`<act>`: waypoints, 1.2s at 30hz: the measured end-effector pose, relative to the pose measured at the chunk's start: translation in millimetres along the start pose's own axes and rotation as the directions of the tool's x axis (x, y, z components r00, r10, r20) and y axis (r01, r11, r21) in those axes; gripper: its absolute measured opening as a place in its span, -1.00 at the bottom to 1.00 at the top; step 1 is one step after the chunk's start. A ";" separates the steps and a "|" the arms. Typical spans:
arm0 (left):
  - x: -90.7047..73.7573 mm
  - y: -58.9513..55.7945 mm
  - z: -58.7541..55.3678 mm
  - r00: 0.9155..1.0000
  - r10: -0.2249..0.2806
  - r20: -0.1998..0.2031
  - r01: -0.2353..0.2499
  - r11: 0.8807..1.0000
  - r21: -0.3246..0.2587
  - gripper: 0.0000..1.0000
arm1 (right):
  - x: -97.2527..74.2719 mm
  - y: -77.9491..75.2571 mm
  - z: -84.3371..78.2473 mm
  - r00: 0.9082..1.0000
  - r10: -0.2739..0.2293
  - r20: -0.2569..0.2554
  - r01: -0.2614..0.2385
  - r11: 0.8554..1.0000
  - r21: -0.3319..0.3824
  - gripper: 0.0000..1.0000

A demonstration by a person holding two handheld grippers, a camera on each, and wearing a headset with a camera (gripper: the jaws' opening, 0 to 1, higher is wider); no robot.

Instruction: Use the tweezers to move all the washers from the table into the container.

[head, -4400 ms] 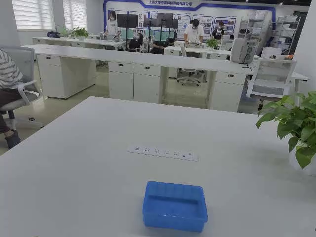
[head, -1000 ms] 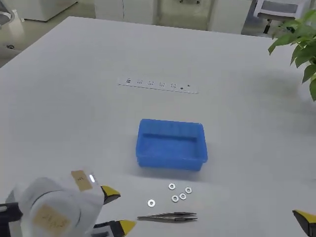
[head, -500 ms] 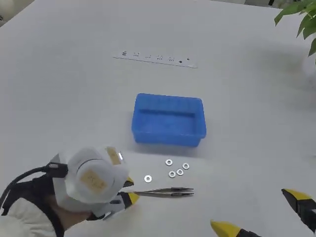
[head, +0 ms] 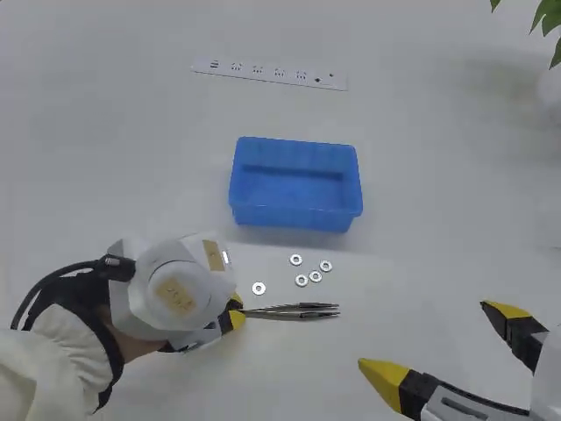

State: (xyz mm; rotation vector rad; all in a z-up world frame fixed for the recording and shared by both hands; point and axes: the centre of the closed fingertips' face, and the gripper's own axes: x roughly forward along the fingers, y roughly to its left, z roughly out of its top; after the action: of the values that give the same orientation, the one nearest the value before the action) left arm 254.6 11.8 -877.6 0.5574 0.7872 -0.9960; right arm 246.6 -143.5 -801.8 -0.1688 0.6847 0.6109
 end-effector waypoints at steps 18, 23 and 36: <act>-39.4 -13.1 36.0 0.998 -0.004 0.064 0.001 0.999 0.047 -1.00 | 11.2 33.9 8.7 0.994 0.111 -0.017 -0.113 0.983 -0.147 0.68; -52.7 -19.7 53.7 0.995 -0.001 0.098 -0.005 0.998 0.066 -1.00 | 16.1 49.4 13.3 0.983 0.181 -0.026 -0.183 0.970 -0.159 0.49; -65.5 -45.1 83.5 0.988 -0.045 0.145 0.025 0.990 0.136 -1.00 | 38.6 88.5 14.9 0.920 0.368 -0.136 -0.393 0.861 -0.323 -0.37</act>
State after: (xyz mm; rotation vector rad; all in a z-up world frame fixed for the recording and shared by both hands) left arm 220.6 -35.1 -777.9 0.5791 0.6031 -1.1157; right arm 226.8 -48.2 -810.6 -0.3883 0.6793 1.1140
